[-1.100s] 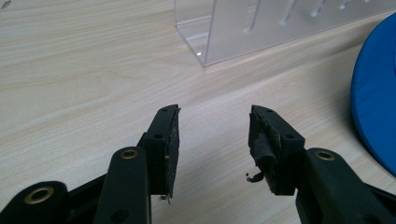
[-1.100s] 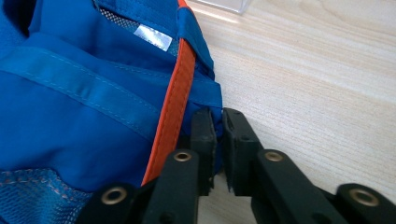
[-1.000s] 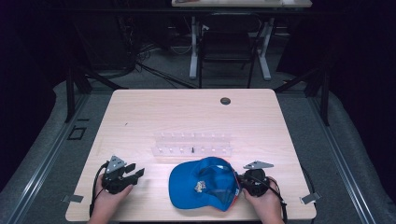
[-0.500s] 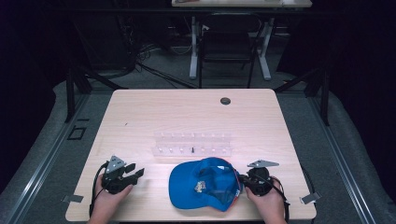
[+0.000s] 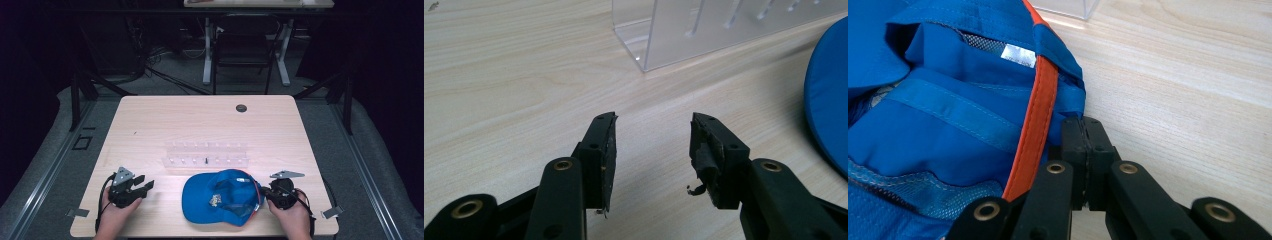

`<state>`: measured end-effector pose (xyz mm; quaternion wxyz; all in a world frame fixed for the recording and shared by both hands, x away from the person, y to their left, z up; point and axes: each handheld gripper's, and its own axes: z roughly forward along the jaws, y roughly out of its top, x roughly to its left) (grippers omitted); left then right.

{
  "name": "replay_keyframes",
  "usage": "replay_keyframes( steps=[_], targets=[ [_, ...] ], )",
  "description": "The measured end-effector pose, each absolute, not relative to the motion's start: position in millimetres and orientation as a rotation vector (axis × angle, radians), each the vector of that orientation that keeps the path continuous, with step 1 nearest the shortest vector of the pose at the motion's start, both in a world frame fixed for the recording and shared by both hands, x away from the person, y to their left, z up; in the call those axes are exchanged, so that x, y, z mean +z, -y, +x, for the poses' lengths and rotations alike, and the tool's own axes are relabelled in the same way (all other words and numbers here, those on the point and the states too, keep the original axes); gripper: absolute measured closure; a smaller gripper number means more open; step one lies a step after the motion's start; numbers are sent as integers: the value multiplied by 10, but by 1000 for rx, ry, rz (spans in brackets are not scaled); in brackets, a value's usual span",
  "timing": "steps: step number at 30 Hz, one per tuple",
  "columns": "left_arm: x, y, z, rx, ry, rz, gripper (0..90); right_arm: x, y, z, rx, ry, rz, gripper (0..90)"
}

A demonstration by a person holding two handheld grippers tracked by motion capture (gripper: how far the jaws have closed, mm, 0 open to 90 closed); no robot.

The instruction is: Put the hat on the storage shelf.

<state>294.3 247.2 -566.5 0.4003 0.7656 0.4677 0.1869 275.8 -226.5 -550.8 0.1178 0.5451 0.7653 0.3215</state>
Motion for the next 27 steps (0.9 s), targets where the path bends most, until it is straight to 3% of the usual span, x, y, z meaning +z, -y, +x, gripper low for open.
replay_keyframes(
  steps=[27],
  targets=[
    [-5663,-2469,2932,474,-1183,1936,540,-5148,2591,2795,876,-2287,1645,900]
  ],
)
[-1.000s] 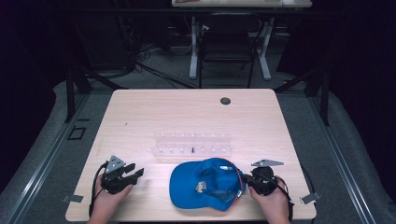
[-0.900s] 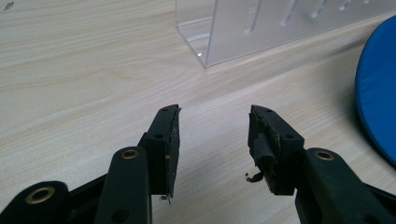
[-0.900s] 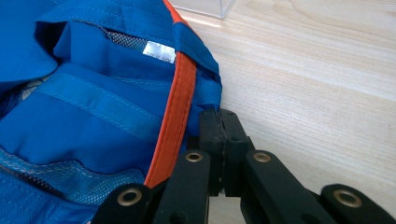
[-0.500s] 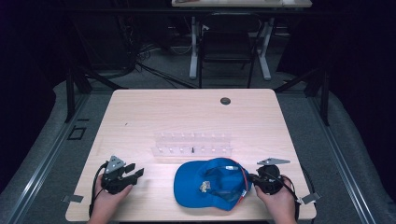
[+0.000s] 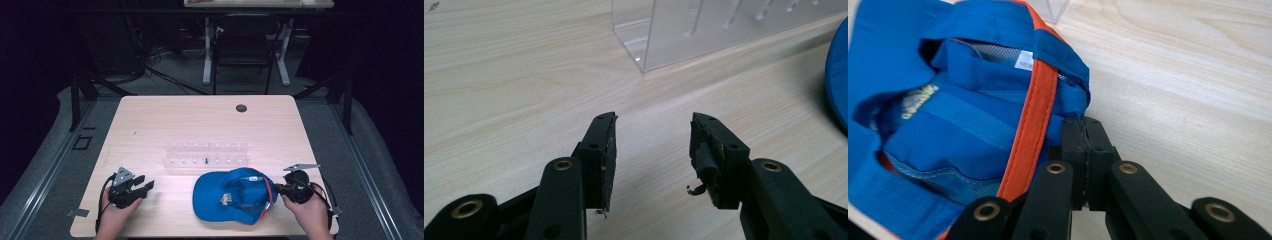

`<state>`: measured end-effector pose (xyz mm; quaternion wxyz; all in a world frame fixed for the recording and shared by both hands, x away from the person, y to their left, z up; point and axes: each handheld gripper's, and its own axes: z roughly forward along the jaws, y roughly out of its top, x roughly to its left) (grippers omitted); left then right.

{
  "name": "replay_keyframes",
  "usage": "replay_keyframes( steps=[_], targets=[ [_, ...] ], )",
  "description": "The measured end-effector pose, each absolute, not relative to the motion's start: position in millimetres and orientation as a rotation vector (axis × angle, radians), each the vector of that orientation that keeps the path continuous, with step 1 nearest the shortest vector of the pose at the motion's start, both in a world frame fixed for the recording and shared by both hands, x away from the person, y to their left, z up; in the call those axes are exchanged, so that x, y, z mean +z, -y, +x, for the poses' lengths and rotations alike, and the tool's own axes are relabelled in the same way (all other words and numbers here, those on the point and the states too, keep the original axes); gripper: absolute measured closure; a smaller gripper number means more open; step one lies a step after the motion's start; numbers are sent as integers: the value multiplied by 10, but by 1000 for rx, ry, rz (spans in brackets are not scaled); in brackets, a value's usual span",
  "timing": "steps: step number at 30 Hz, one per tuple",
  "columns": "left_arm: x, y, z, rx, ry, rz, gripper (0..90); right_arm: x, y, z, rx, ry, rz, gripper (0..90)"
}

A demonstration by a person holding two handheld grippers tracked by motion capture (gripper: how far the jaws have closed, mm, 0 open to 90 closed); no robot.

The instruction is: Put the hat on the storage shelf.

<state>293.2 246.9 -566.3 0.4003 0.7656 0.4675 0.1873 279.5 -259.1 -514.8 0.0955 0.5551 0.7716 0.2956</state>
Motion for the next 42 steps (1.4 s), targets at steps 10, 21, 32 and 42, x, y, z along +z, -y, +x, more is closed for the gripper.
replay_keyframes(
  steps=[10,21,32,42],
  targets=[
    [-5668,-2459,2931,473,-1183,1932,540,-4914,2699,2811,845,-2304,1674,900],
    [-5665,-2462,2930,476,-1181,1936,540,-4821,2688,2862,839,-2328,1739,900],
    [-5666,-2459,2929,476,-1183,1931,540,-4739,2782,2898,1037,-2329,1863,900],
    [-5671,-2454,2932,479,-1178,1936,540,-4690,2877,2941,1178,-2327,1974,900]
  ],
)
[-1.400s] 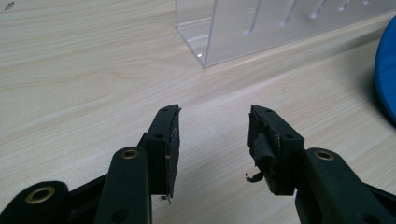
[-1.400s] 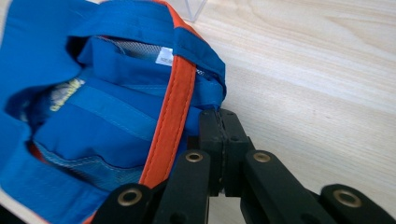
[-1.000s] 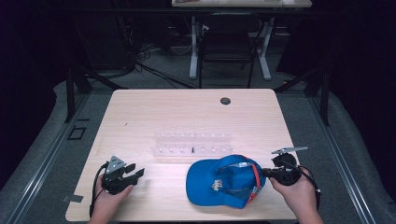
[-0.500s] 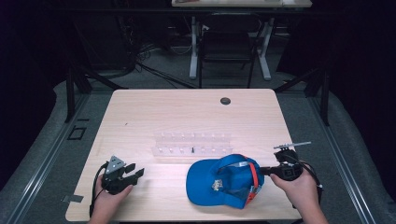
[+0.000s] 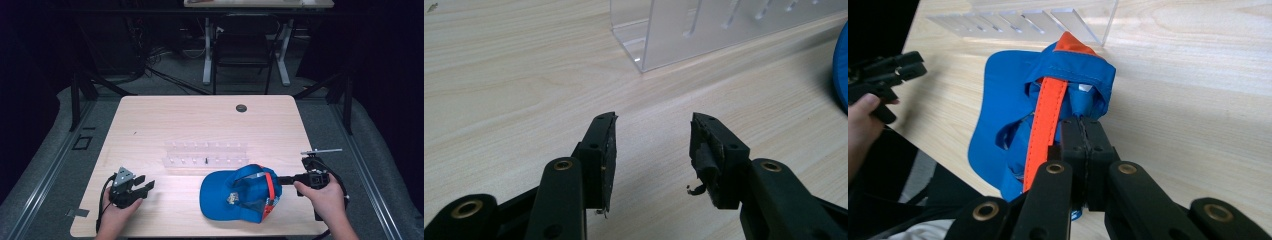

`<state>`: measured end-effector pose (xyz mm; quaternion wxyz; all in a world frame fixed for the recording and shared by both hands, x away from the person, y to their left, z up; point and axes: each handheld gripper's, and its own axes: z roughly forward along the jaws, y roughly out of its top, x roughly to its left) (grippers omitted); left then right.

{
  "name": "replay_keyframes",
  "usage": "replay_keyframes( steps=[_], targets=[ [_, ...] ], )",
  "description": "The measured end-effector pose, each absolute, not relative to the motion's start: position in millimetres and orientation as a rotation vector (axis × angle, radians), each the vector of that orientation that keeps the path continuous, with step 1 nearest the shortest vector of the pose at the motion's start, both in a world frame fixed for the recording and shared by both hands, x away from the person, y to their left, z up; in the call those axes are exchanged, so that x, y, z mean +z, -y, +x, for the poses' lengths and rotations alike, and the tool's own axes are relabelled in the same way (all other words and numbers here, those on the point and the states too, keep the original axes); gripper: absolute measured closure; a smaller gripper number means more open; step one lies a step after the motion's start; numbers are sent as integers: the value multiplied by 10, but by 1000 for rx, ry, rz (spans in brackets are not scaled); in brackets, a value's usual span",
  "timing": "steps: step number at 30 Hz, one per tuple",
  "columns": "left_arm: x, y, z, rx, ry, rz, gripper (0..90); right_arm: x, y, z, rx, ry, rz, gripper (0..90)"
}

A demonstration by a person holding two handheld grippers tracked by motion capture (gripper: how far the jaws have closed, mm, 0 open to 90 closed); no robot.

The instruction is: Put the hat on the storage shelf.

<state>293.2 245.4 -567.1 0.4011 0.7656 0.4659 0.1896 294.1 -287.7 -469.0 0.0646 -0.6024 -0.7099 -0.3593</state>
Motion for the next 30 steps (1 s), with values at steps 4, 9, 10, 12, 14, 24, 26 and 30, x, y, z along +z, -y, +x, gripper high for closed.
replay_keyframes(
  steps=[4,9,10,12,14,24,26,30],
  targets=[
    [-5670,-2454,2932,479,-1177,1935,540,-4669,2907,2966,-1110,2053,-1778,900],
    [-5670,-2455,2934,473,-1174,1941,540,-4659,2912,2987,-1157,1957,-1722,900],
    [-5671,-2452,2934,471,-1174,1938,540,-4656,2910,2990,-1170,1933,-1713,900],
    [-5675,-2447,2934,462,-1174,1939,545,-4650,2907,2995,-1191,1892,-1699,900],
    [-5677,-2444,2934,460,-1175,1940,545,-4645,2905,2999,-1205,1868,-1689,900],
    [-5670,-2446,2937,439,-1173,1942,555,-4569,2805,3038,-1256,1775,-1568,900],
    [-5670,-2445,2937,433,-1175,1943,558,-4553,2788,3051,-1263,1761,-1559,900],
    [-5668,-2447,2937,430,-1177,1950,558,-4507,2753,3074,-1278,1753,-1546,900]
  ],
)
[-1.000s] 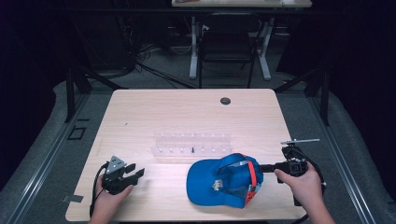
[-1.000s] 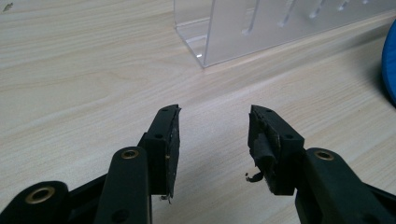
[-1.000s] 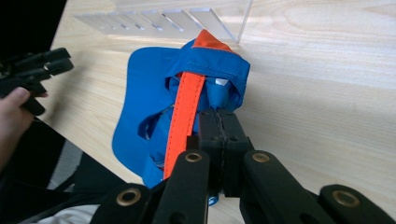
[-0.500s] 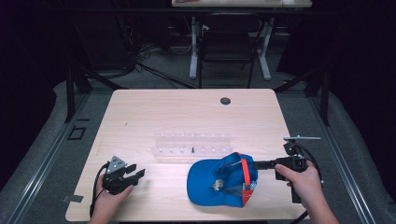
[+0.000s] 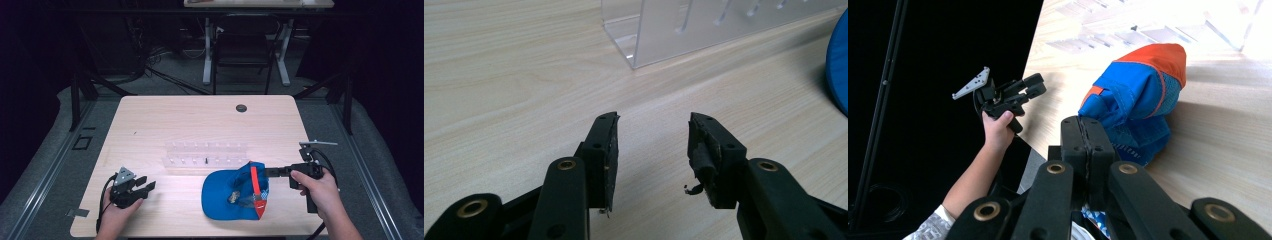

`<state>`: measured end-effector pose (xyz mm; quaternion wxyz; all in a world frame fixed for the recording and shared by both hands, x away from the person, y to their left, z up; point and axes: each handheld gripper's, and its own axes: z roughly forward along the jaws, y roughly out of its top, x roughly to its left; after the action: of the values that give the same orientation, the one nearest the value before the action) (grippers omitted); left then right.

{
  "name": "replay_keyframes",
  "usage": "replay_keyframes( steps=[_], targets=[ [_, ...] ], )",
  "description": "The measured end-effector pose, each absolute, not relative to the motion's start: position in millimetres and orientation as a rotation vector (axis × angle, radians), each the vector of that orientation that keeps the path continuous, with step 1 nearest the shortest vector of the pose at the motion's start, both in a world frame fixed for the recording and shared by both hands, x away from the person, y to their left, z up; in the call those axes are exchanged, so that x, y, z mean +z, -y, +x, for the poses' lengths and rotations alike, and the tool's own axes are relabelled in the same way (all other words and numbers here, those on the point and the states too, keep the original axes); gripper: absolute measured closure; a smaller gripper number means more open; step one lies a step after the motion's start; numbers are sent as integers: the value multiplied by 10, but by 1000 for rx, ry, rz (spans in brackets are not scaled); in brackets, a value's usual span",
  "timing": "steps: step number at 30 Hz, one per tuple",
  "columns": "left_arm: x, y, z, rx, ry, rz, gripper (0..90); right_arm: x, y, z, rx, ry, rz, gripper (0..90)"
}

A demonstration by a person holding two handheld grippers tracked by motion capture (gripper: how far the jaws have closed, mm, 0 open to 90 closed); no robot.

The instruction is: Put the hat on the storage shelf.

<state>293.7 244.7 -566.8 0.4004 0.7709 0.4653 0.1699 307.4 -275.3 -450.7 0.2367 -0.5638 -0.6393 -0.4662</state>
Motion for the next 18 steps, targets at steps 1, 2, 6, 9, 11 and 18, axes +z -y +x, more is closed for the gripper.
replay_keyframes(
  steps=[1,2,6,9,11,18],
  targets=[
    [-5670,-2448,2939,430,-1175,1946,558,-4507,2753,3074,-1278,1753,-1546,900],
    [-5670,-2450,2941,433,-1174,1947,558,-4490,2739,3078,-1293,1738,-1546,900],
    [-5671,-2451,2940,437,-1175,1948,554,-4368,2687,3107,-1332,1724,-1496,900],
    [-5671,-2451,2940,440,-1177,1944,552,-4278,2651,3121,-1355,1711,-1467,900],
    [-5672,-2451,2939,440,-1178,1944,550,-4243,2639,3125,-1360,1717,-1454,900],
    [-5678,-2449,2941,446,-1175,1941,544,-4020,2516,3149,-1400,1707,-1397,900]
  ],
)
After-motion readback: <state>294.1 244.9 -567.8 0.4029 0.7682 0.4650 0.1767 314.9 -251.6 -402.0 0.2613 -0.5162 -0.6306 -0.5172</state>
